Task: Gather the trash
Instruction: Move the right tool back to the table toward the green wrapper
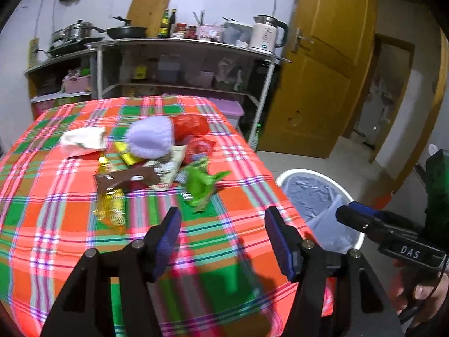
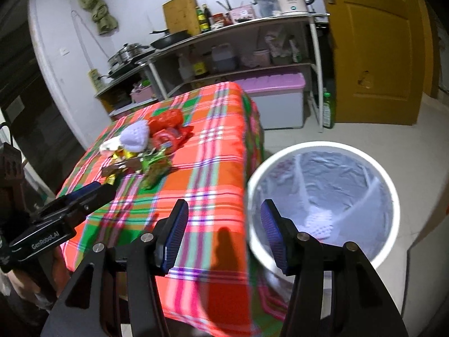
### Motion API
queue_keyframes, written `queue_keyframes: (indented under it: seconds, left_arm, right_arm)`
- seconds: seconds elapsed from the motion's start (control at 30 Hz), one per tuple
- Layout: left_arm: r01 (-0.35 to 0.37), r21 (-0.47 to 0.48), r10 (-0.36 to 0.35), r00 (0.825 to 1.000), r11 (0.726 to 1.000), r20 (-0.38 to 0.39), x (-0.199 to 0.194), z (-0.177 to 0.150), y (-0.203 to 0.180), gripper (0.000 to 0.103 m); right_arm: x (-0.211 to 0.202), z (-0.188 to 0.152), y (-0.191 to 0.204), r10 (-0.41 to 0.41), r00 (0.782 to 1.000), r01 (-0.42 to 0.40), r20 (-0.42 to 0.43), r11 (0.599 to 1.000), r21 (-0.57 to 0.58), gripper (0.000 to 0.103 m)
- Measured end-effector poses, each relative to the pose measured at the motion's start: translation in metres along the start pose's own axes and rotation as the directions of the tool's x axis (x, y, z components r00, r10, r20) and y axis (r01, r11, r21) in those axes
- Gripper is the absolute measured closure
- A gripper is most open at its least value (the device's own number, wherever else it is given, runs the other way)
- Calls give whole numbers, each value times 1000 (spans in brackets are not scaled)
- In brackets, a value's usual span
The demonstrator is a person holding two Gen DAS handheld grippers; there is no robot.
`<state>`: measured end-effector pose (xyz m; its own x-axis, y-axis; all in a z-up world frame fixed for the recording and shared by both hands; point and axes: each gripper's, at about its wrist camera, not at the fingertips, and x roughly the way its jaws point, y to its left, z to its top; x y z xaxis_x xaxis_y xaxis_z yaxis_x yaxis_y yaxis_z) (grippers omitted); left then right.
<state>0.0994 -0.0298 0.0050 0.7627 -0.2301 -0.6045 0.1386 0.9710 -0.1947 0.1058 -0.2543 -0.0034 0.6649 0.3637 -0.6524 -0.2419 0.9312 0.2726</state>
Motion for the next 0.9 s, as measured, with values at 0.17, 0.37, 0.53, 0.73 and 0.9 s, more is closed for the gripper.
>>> queue_keyframes:
  seconds: [0.17,0.37,0.53,0.73,0.9]
  left_arm:
    - [-38,-31,39,999,999,21,-10,-5,28,39]
    - [-87,-62,89,995,994,40,-16,-3,55,39]
    - [-106,-96,110,993,990,35,-13,2,78,39]
    - [-116,-129,117,993,985,5,4,7,100,39]
    - [-107,-146,104,994,983,-31,23,11,111,39]
  right_arm:
    - [10,2,20,35,999,-36,-12,999,-30,48]
    - [27,5,42,67,997,-69,-38,996,-59,48]
    - [43,7,54,86,994,-91,-67,993,-71,48]
    - [65,13,65,100,990,-108,-98,991,-81,48]
    - [88,18,71,108,986,-120,-127,989,-87,48]
